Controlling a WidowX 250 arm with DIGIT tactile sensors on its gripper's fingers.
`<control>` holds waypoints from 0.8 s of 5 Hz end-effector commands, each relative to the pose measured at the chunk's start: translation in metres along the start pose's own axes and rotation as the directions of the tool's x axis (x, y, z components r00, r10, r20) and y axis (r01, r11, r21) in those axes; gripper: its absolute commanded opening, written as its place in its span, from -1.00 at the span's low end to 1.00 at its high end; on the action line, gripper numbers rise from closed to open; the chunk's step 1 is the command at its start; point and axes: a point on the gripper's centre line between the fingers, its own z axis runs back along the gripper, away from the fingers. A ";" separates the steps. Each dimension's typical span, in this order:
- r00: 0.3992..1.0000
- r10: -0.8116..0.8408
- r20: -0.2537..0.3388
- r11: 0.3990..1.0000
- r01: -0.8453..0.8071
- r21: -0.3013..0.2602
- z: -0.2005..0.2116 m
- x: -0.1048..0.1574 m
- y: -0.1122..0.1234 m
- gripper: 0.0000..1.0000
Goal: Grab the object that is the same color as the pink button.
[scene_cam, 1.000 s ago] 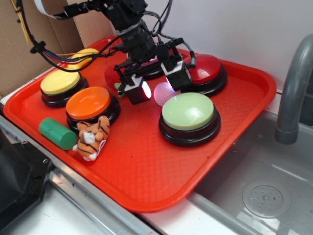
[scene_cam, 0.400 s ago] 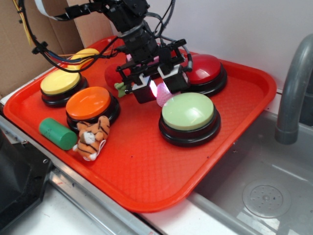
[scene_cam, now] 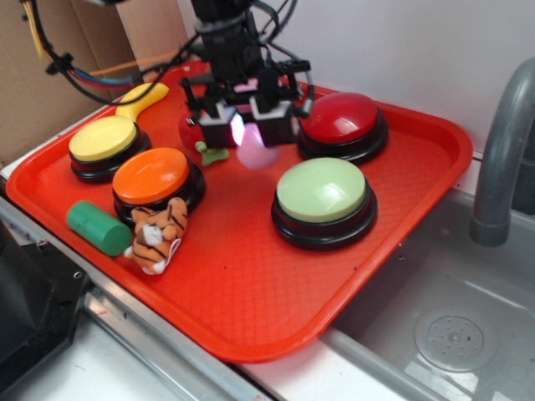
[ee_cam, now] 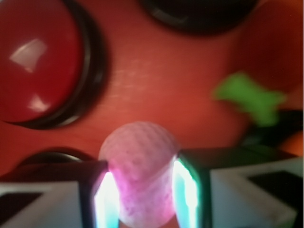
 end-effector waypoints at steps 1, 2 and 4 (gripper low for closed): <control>0.991 -0.095 0.096 0.991 0.085 0.106 0.088 0.012 0.022 -1.00; 0.982 -0.032 0.185 0.999 0.029 0.019 0.133 0.008 0.037 -1.00; 0.975 0.068 0.210 0.998 -0.068 -0.008 0.147 0.005 0.055 -1.00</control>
